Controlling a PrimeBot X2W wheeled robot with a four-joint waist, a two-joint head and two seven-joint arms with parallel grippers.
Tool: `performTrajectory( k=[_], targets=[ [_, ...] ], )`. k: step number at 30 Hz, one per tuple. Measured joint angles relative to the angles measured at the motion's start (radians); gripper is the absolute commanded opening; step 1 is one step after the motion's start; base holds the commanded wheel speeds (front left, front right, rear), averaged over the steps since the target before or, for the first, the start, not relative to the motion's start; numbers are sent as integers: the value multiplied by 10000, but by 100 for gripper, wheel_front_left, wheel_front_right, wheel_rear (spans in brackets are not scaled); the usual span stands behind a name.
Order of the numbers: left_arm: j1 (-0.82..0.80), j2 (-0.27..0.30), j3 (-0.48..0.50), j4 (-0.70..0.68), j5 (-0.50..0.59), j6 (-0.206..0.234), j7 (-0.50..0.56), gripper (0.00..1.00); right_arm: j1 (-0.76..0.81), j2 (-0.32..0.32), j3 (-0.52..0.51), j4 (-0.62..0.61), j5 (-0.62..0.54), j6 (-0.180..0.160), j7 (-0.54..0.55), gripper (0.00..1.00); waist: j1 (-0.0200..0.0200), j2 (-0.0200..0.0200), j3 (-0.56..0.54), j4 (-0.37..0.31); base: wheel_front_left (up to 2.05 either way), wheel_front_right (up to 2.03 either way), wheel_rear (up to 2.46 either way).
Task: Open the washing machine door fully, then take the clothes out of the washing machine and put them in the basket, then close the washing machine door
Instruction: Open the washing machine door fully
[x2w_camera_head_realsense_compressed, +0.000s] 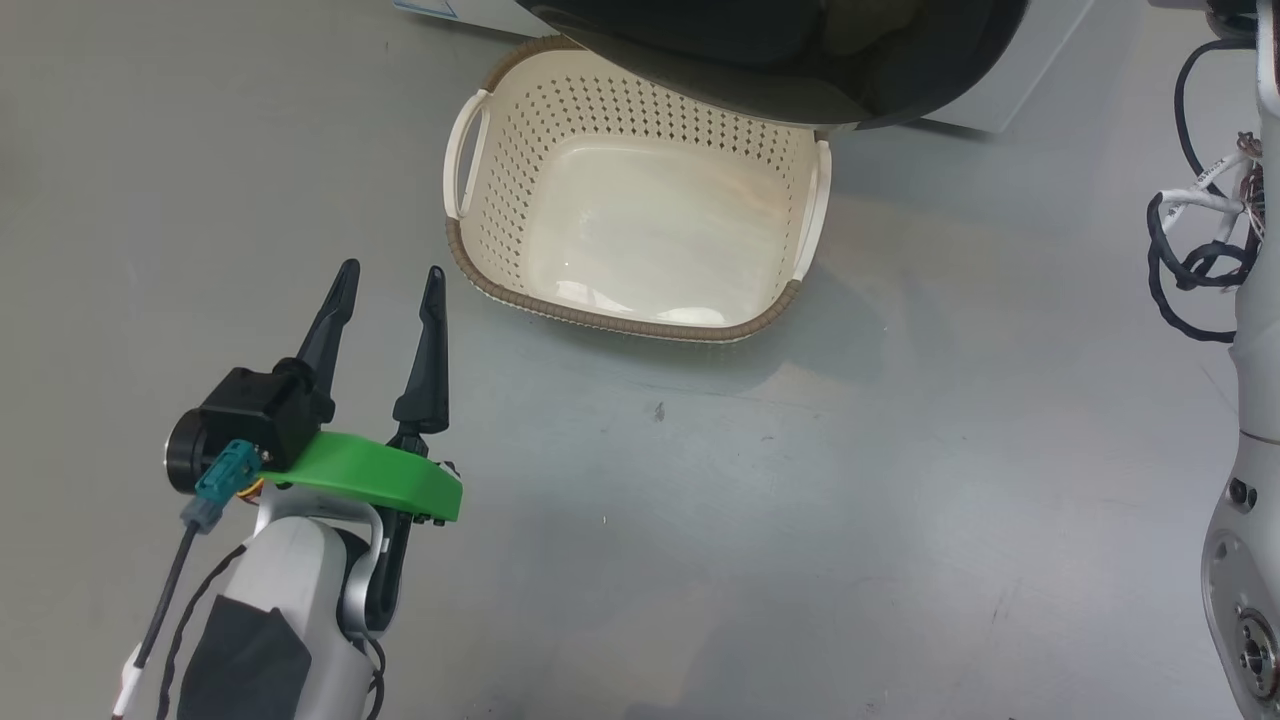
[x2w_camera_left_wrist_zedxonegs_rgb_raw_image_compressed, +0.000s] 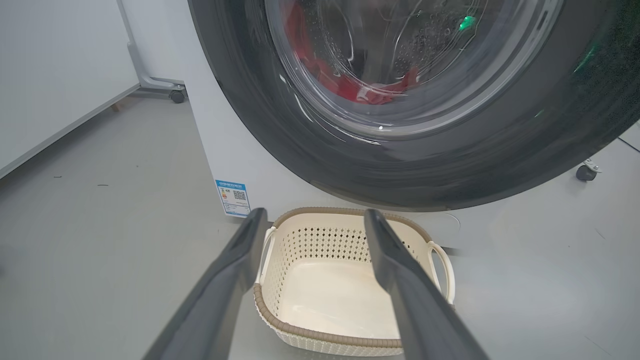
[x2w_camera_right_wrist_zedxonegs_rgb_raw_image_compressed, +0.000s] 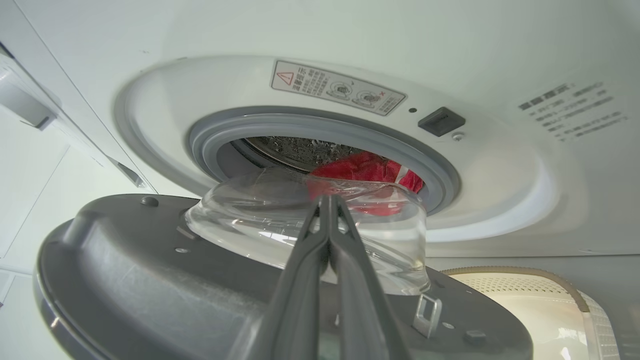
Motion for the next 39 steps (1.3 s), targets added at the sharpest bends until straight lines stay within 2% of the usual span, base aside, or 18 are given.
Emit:
performTrajectory(
  k=[22, 39],
  targets=[
    [-197, -13, -82, 180, -44, 13, 0, 100, -405, 190, -215, 1281, 1745, -433, 2688, 0, 0, 0, -19, -42, 0, 0, 0],
    [-210, -15, -61, 316, -44, 25, 0, 100, -128, 224, -226, 1941, 2259, -439, 3772, 0, -1, 0, -382, -84, 0, 0, 0]
  ],
)
